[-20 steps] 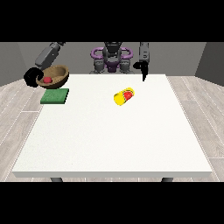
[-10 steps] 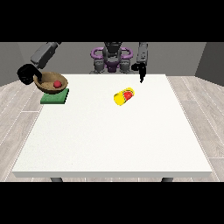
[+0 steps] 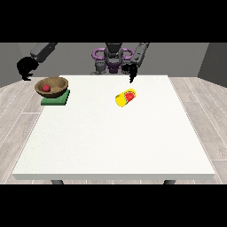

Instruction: Pick the cup and pour the ball into the bowl, then pick the bowl and place it on the pad

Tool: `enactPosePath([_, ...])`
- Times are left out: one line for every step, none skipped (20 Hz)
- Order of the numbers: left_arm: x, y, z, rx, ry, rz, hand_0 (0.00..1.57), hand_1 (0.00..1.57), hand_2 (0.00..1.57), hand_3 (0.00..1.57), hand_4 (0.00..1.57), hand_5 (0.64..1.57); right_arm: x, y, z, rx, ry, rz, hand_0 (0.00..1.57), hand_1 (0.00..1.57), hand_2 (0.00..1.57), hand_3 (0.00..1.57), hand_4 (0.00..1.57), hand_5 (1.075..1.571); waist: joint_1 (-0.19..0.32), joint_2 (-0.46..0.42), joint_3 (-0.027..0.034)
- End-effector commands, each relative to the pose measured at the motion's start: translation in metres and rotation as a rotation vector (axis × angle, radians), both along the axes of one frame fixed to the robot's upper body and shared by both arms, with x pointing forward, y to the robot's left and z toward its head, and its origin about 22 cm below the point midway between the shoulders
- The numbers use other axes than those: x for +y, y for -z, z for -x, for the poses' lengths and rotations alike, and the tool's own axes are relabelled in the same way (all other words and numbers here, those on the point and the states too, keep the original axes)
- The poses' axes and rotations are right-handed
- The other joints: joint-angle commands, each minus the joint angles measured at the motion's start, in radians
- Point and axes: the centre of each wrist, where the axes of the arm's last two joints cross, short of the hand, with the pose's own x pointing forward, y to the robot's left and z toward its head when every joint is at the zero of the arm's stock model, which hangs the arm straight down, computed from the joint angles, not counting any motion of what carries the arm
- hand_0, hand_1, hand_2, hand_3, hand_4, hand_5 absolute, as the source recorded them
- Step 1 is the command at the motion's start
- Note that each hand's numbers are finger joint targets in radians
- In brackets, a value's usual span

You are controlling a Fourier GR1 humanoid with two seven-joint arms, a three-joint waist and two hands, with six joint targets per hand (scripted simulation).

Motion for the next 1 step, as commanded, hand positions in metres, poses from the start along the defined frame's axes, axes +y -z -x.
enactPosePath([0.0050, 0.0160, -0.0106, 0.017, -0.038, -0.006, 0.00, 0.00, 0.00, 0.00, 1.22, 1.340, -0.0034, -0.0284, -0.0077, 0.008, -0.063, 0.019, 0.00, 0.00, 0.58, 0.75, 0.71, 1.075, -0.035, -0.011, -0.0001])
